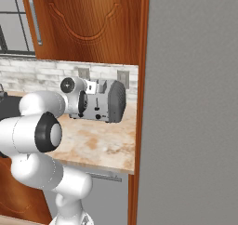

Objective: Start the toaster. Once the lever pops up, take the bread to the plate on the dining counter.

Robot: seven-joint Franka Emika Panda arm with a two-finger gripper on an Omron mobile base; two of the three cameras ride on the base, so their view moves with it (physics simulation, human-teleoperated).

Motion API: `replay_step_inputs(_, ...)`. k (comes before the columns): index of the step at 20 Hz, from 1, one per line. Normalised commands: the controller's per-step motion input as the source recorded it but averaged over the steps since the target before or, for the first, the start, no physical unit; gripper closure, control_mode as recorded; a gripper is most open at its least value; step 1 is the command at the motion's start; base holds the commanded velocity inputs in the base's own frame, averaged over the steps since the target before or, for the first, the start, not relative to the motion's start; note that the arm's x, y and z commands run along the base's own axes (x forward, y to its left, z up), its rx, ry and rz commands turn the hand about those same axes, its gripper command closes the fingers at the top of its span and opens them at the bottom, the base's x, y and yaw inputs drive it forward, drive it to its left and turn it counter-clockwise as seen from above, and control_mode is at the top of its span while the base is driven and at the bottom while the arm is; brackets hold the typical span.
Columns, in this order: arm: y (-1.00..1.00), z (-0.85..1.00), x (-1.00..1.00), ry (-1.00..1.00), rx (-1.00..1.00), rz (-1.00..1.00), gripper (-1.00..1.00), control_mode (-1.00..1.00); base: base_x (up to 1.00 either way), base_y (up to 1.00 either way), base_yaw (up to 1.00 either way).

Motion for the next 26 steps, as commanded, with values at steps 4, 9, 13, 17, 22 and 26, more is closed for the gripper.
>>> replay_step_inputs(4,0.0,0.0,0.0,0.0,0.0,0.0,-1.0,-1.0,0.0,0.0,0.0)
replay_step_inputs(9,0.0,0.0,0.0,0.0,0.0,0.0,-1.0,-1.0,0.0,0.0,0.0)
replay_step_inputs(13,0.0,0.0,0.0,0.0,0.0,0.0,-1.0,-1.0,0.0,0.0,0.0)
replay_step_inputs(17,0.0,0.0,0.0,0.0,0.0,0.0,-1.0,-1.0,0.0,0.0,0.0)
replay_step_inputs(22,0.0,0.0,0.0,0.0,0.0,0.0,-1.0,-1.0,0.0,0.0,0.0)
replay_step_inputs(26,0.0,0.0,0.0,0.0,0.0,0.0,-1.0,-1.0,0.0,0.0,0.0)
